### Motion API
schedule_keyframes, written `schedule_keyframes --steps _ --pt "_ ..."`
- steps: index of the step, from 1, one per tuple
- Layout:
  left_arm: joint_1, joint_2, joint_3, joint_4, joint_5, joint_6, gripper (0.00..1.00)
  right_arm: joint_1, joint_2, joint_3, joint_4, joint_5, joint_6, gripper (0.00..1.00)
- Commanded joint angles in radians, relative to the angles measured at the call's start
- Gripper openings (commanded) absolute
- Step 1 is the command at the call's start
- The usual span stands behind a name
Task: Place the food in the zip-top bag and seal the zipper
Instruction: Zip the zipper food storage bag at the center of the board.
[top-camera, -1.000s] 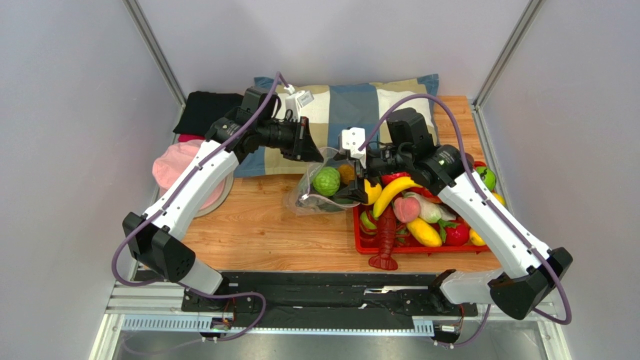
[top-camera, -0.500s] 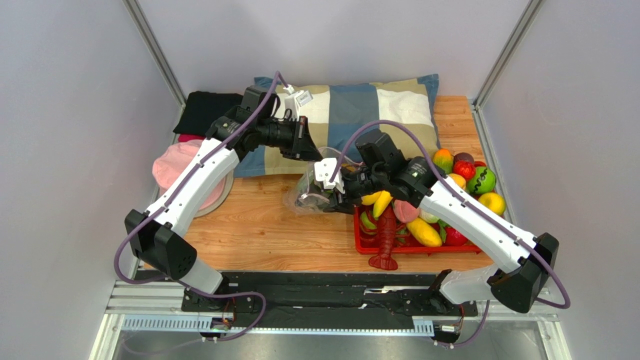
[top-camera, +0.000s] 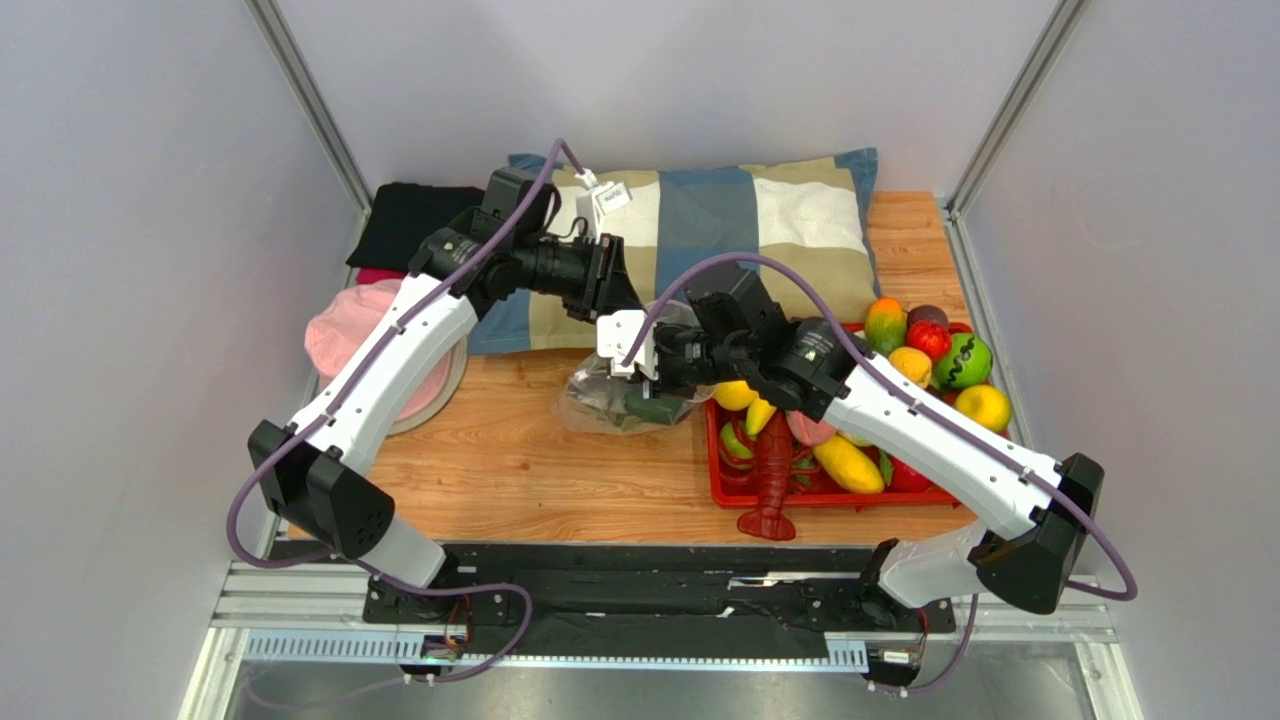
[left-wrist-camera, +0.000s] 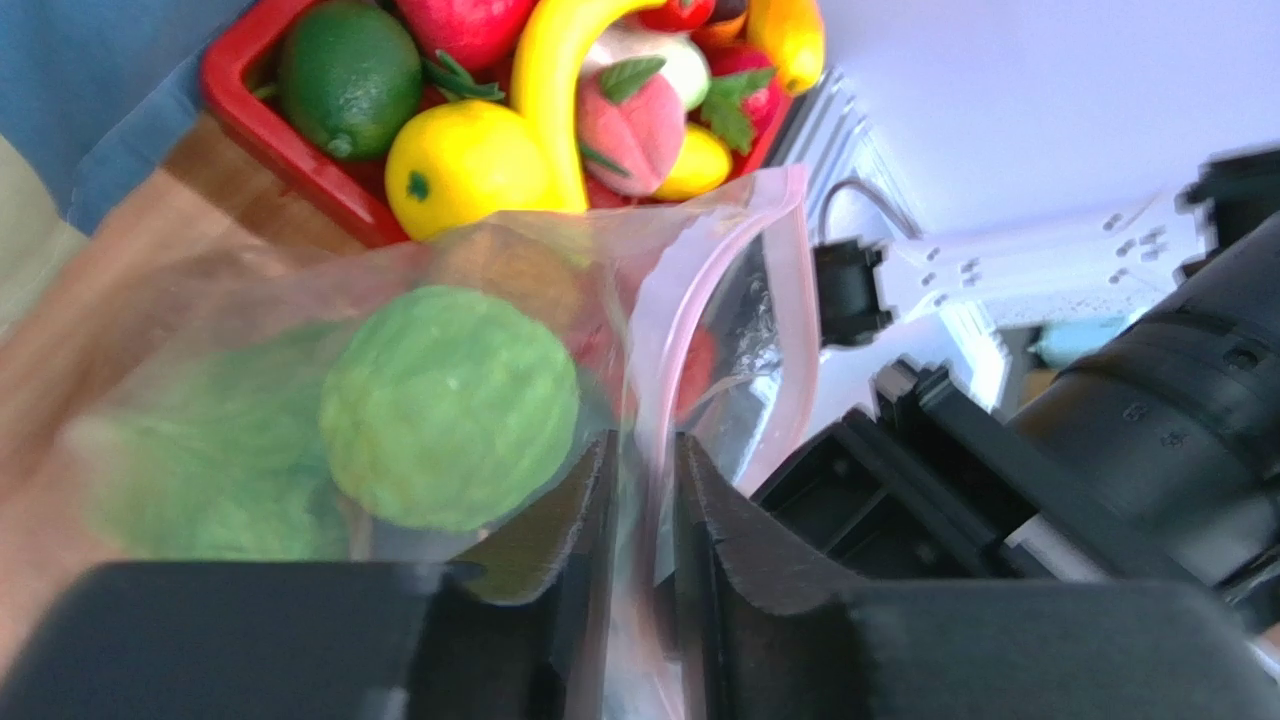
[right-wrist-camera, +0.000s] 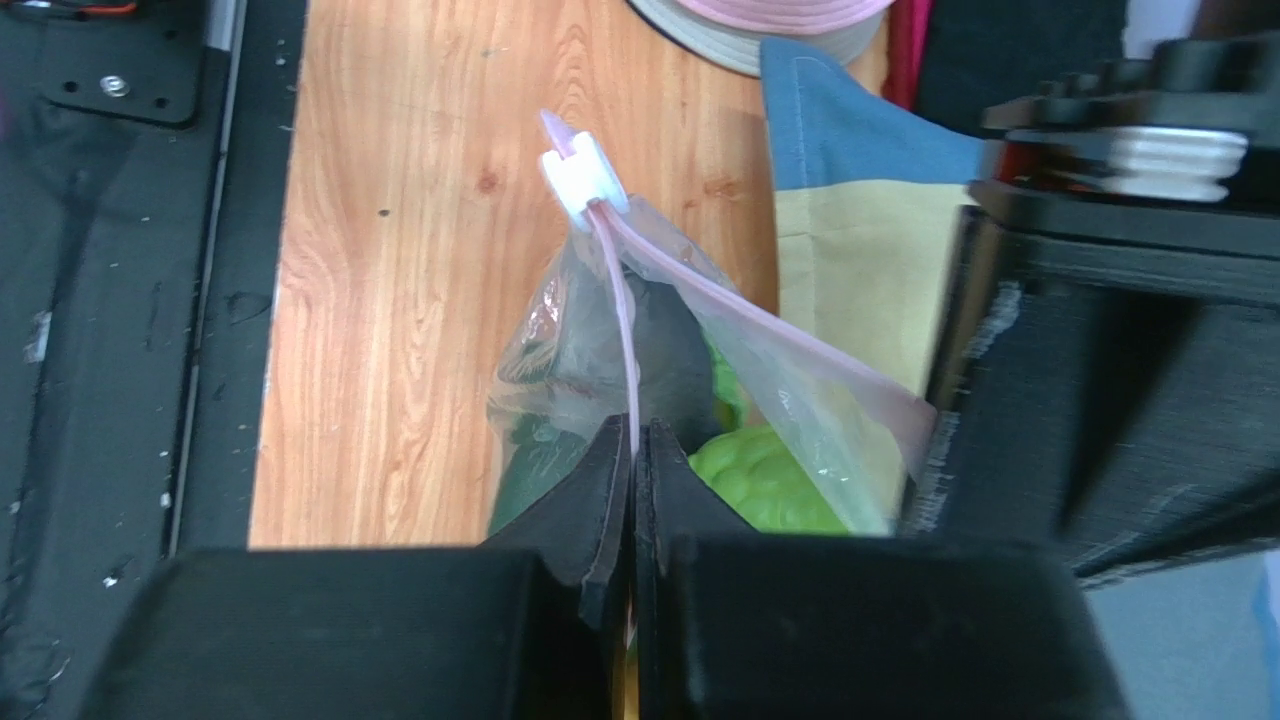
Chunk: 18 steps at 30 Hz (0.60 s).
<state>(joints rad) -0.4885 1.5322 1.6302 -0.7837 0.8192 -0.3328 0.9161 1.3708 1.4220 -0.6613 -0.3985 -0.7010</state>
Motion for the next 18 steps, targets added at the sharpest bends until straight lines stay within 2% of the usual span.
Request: schedule_keyframes --steps 1,2,4,5,8,9,11,13,15,18 --pt "0.059 -0.073 -0.024 0.022 0.007 0.011 0.48 0.0 -0.007 -0.017 0.123 0.049 0.009 0.0" --pt "0.153 -0.116 -0.053 0.062 0.03 -0.02 0.65 -0.002 -0.006 -0.021 0.132 0.046 0.014 0.0" --pt "0.25 -0.173 -0.15 0.195 0.099 -0.075 0.74 0.0 0.007 -0.015 0.141 0.047 0.027 0.0" --pt "0.337 -0.238 -0.179 0.23 0.115 -0.063 0.81 -0.002 0.011 -0.009 0.143 0.046 0.037 0.0" --pt "0.424 -0.398 -0.28 0.267 0.126 0.114 0.91 -0.002 0.019 0.008 0.147 0.04 0.041 0.0" --pt "0.438 -0.438 -0.343 0.267 0.13 0.212 0.92 -0.002 0.022 0.011 0.149 0.036 0.043 0.0" --pt "0.458 -0.536 -0.401 0.241 0.161 0.299 0.93 -0.005 0.024 0.021 0.147 0.033 0.044 0.0" --pt "0.461 -0.605 -0.472 0.183 0.227 0.449 0.92 -0.003 0.027 0.032 0.143 0.027 0.043 0.0" --pt "0.461 -0.648 -0.562 0.196 0.293 0.515 0.91 -0.003 0.03 0.038 0.137 0.024 0.049 0.0" --pt "0.45 -0.707 -0.666 0.306 0.31 0.534 0.89 -0.003 0.031 0.051 0.138 0.017 0.055 0.0"
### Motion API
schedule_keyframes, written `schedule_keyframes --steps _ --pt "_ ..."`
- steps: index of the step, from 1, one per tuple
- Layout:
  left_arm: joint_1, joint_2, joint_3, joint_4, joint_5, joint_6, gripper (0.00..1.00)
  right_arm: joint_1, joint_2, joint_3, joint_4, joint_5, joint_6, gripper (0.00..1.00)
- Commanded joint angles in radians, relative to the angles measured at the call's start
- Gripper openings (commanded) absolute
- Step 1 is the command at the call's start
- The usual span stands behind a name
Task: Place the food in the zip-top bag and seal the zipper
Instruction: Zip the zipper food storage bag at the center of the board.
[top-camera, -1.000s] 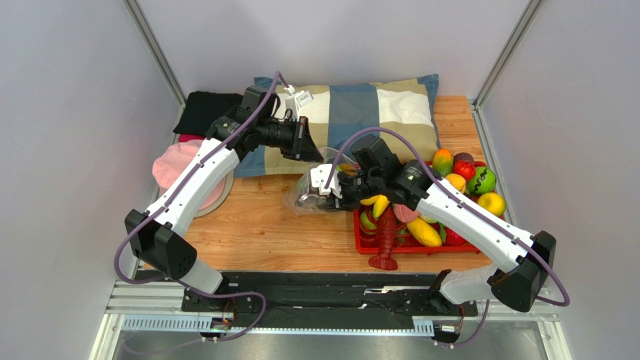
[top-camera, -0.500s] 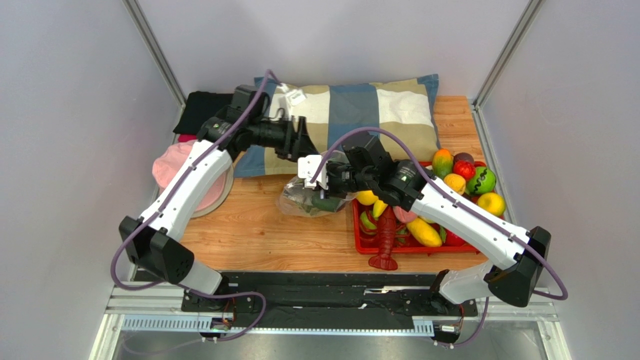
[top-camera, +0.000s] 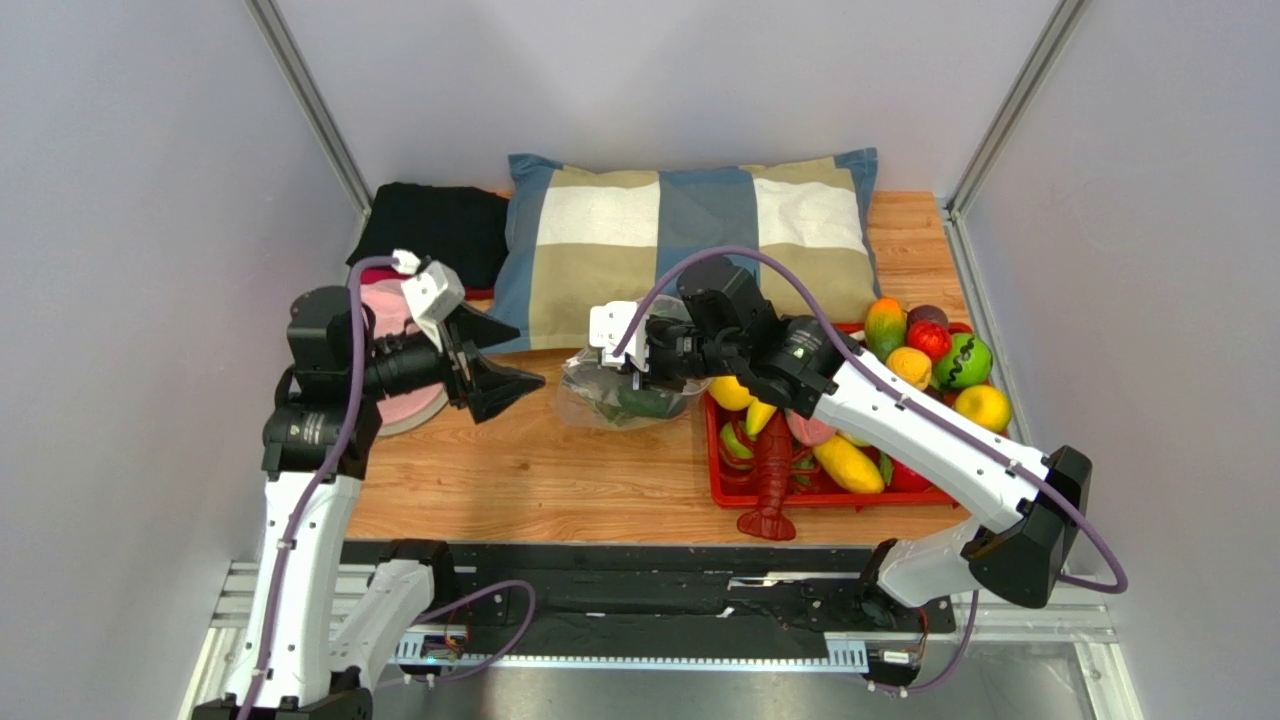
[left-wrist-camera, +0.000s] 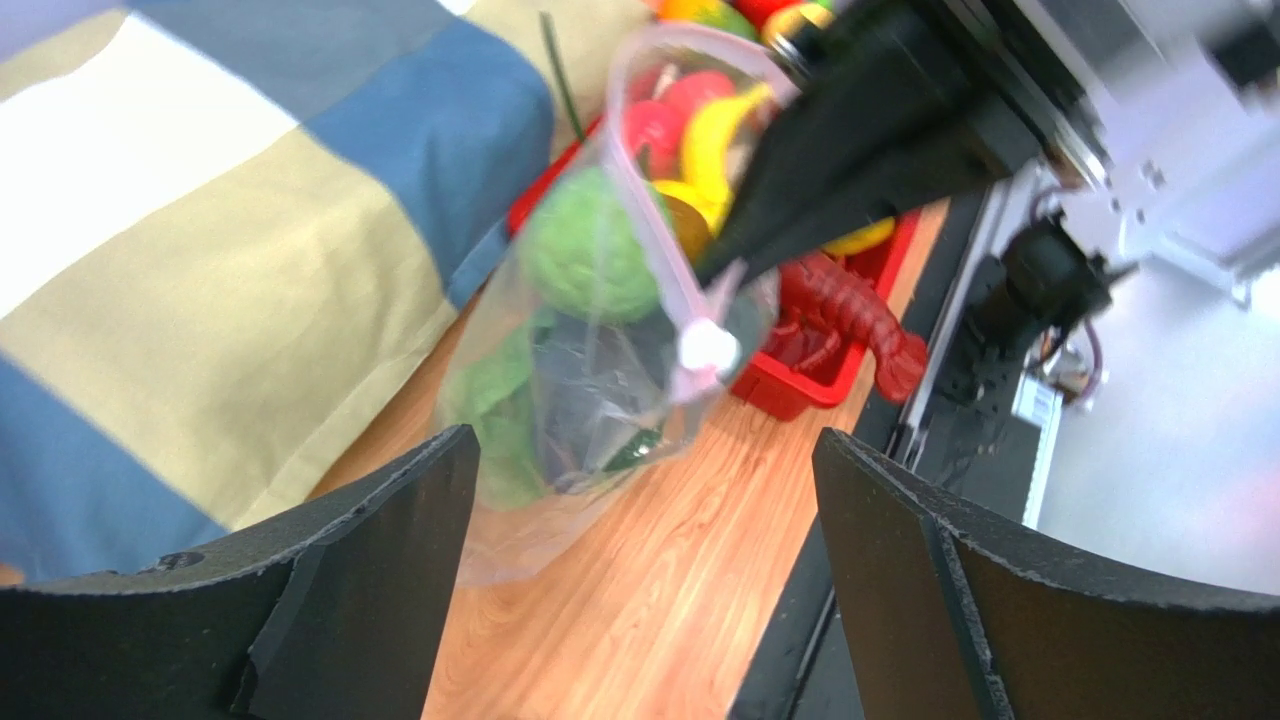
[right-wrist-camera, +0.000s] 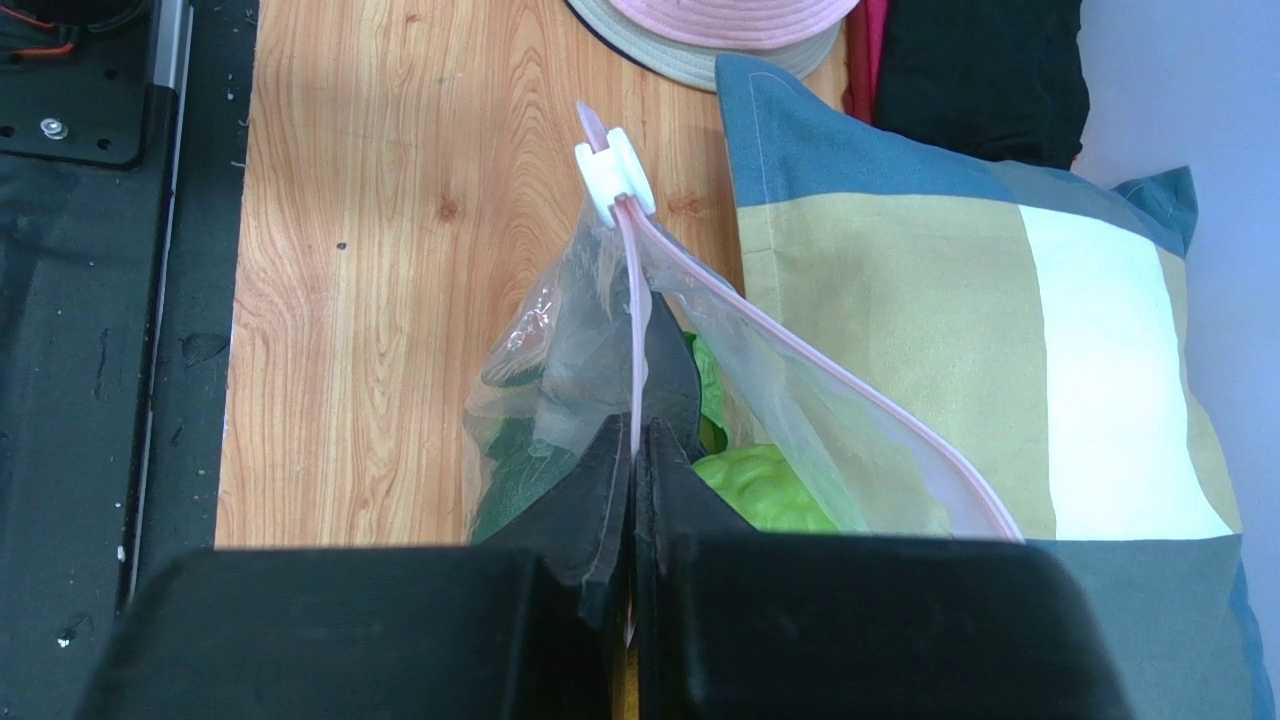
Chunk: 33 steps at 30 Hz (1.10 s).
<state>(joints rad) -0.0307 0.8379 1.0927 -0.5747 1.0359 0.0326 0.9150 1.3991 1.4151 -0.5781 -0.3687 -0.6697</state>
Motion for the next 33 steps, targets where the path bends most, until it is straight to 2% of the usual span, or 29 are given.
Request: schedule_keyframes --steps 1,6,15,18,19,21,22,25,26,27,29,30,33 --pt "-0.03 -0.025 -0.146 0.148 0.092 0.184 0.86 -0.002 0.005 0.059 0.054 -0.013 0.025 0.0" --pt "-0.109 -0.013 -0.235 0.393 0.015 0.147 0.79 -0.004 -0.002 0.062 0.058 -0.03 0.028 0.0" --pt "-0.204 0.041 -0.294 0.569 -0.043 0.124 0.67 -0.005 -0.003 0.067 0.057 -0.03 0.03 0.0" --pt "-0.218 0.059 -0.29 0.569 -0.05 0.125 0.57 -0.005 -0.002 0.071 0.058 -0.03 0.035 0.0" --pt "-0.218 0.067 -0.29 0.594 -0.045 0.122 0.48 -0.005 0.0 0.073 0.057 -0.03 0.035 0.0" --pt "-0.219 0.075 -0.277 0.581 -0.043 0.128 0.37 -0.005 -0.003 0.073 0.057 -0.03 0.035 0.0" --pt "-0.219 0.081 -0.269 0.578 -0.042 0.131 0.24 -0.005 -0.005 0.071 0.057 -0.032 0.033 0.0" --pt "-0.219 0.086 -0.235 0.5 -0.03 0.158 0.0 -0.01 -0.006 0.073 0.05 -0.03 0.038 0.01" --pt "-0.219 0.081 -0.229 0.492 -0.03 0.155 0.0 -0.011 -0.005 0.093 0.044 -0.027 0.056 0.05" --pt "-0.219 0.076 -0.226 0.478 -0.028 0.156 0.0 -0.016 0.0 0.111 0.037 -0.035 0.071 0.2" --pt "-0.219 0.072 -0.215 0.469 -0.034 0.141 0.0 -0.025 0.009 0.189 -0.009 -0.093 0.106 0.38" --pt "-0.219 0.072 -0.206 0.452 -0.033 0.136 0.0 -0.028 0.011 0.218 -0.025 -0.119 0.114 0.51" --pt "-0.221 0.073 -0.182 0.421 -0.03 0.13 0.0 -0.034 0.015 0.278 -0.046 -0.197 0.131 0.67"
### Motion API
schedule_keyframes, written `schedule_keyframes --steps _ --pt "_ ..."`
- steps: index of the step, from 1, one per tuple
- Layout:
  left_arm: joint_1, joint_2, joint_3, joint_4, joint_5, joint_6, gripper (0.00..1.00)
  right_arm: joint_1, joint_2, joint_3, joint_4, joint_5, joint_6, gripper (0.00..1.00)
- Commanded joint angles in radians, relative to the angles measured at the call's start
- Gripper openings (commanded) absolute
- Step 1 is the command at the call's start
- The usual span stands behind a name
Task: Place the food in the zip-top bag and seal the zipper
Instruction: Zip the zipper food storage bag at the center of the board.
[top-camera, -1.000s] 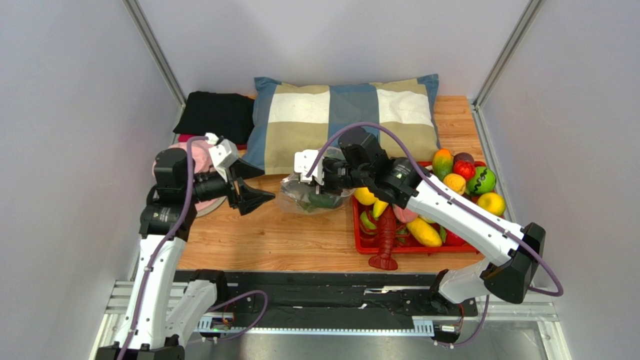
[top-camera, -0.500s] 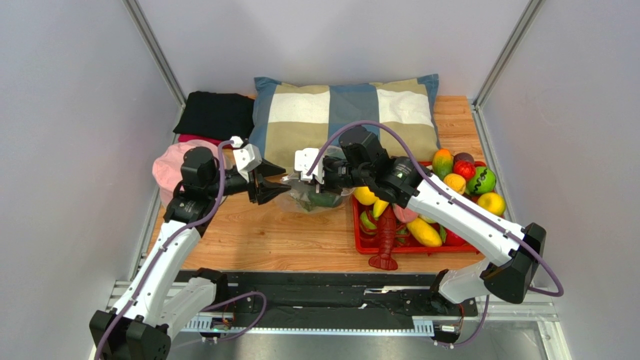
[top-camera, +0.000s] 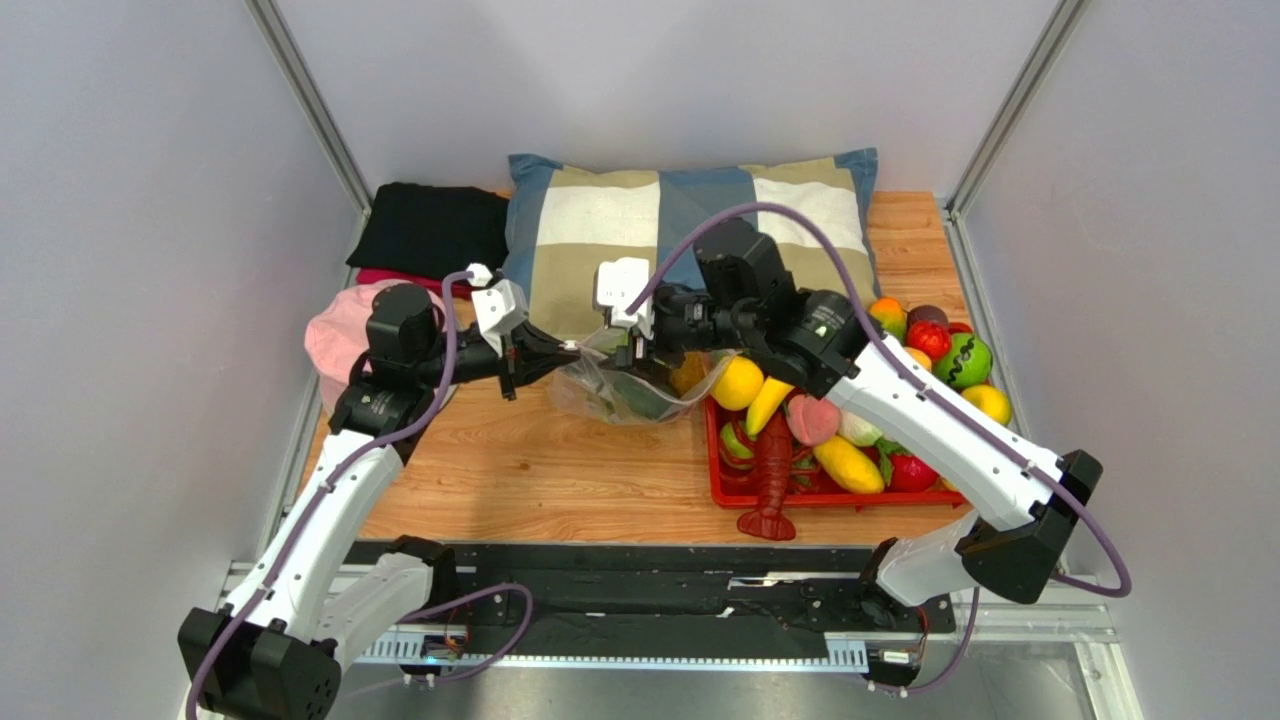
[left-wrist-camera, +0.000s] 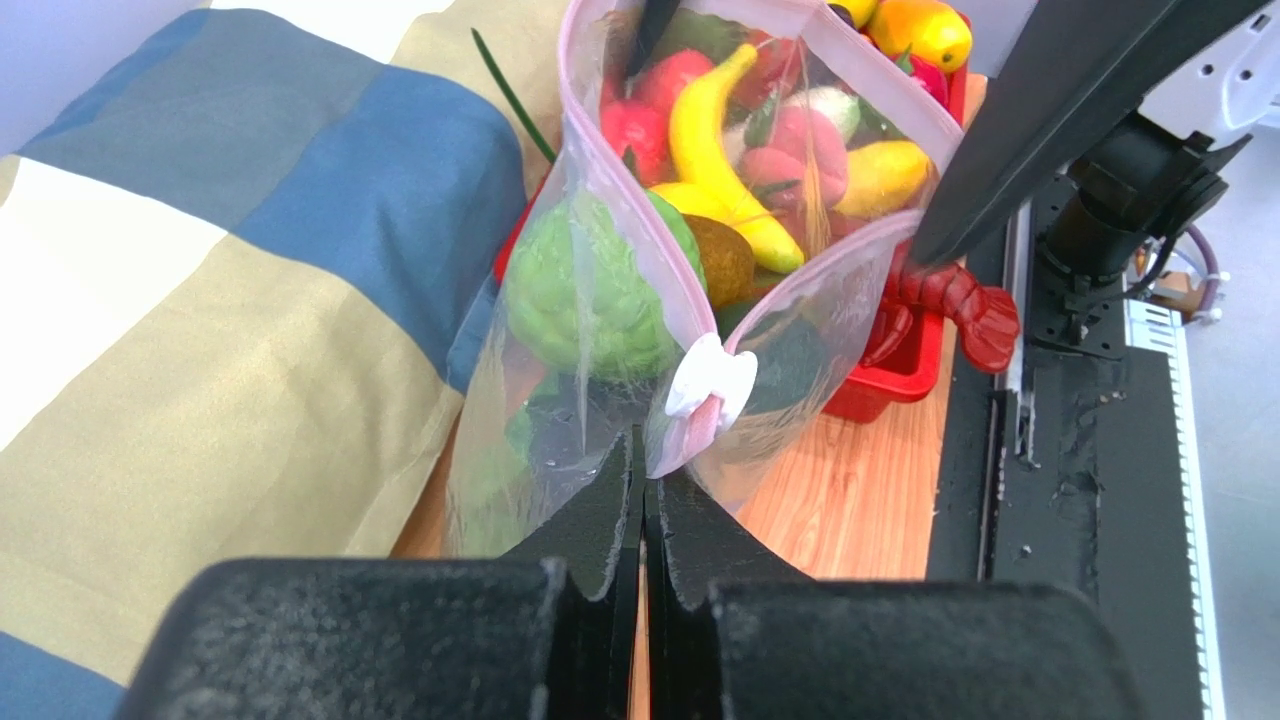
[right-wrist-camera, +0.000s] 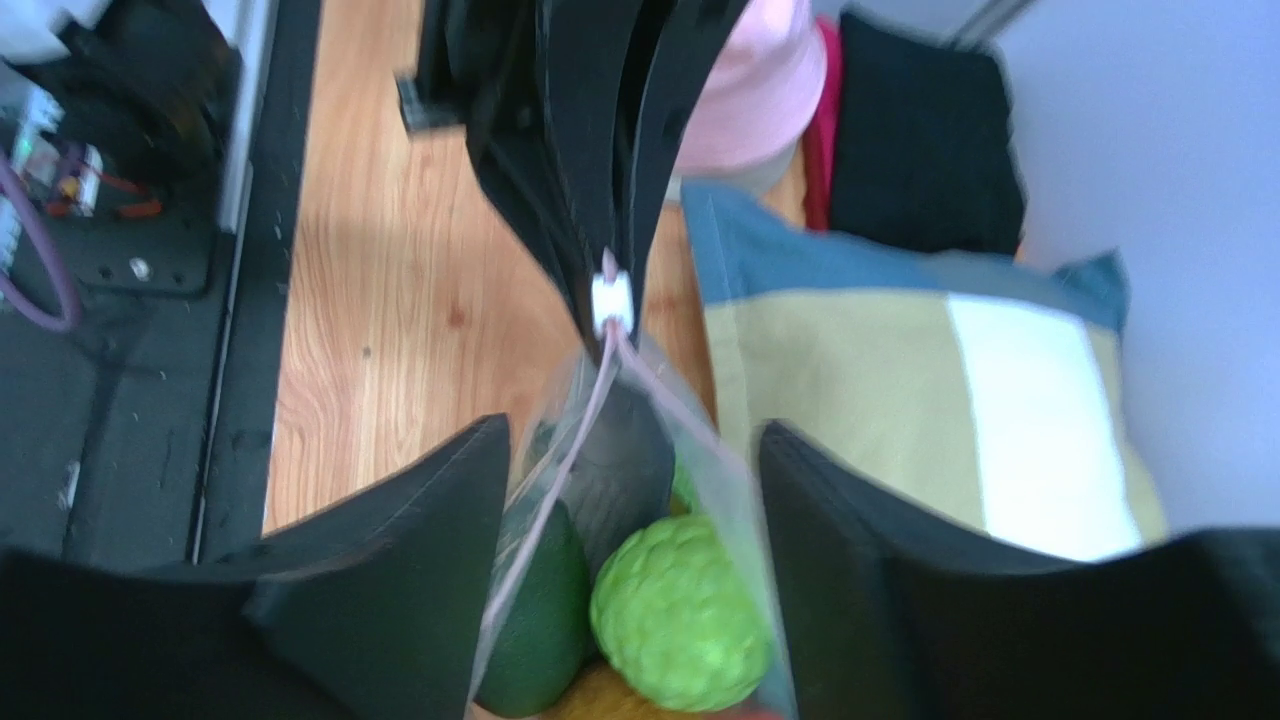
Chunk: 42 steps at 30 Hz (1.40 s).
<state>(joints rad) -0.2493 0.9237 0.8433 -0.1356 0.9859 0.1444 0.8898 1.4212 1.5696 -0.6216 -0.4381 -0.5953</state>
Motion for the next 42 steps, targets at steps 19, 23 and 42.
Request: schedule_keyframes --steps 19,23,42 --pt "-0.001 -0.016 0.119 -0.116 -0.026 0.006 0.0 0.018 0.194 0.265 -0.072 -0.154 0.089 0.57" --pt "-0.001 -0.017 0.123 -0.133 -0.029 0.015 0.0 0.021 0.2 0.267 -0.043 -0.111 0.123 0.47" --pt "0.067 -0.063 0.115 -0.088 -0.116 -0.16 0.0 -0.028 0.137 0.182 -0.127 -0.054 0.074 0.0"
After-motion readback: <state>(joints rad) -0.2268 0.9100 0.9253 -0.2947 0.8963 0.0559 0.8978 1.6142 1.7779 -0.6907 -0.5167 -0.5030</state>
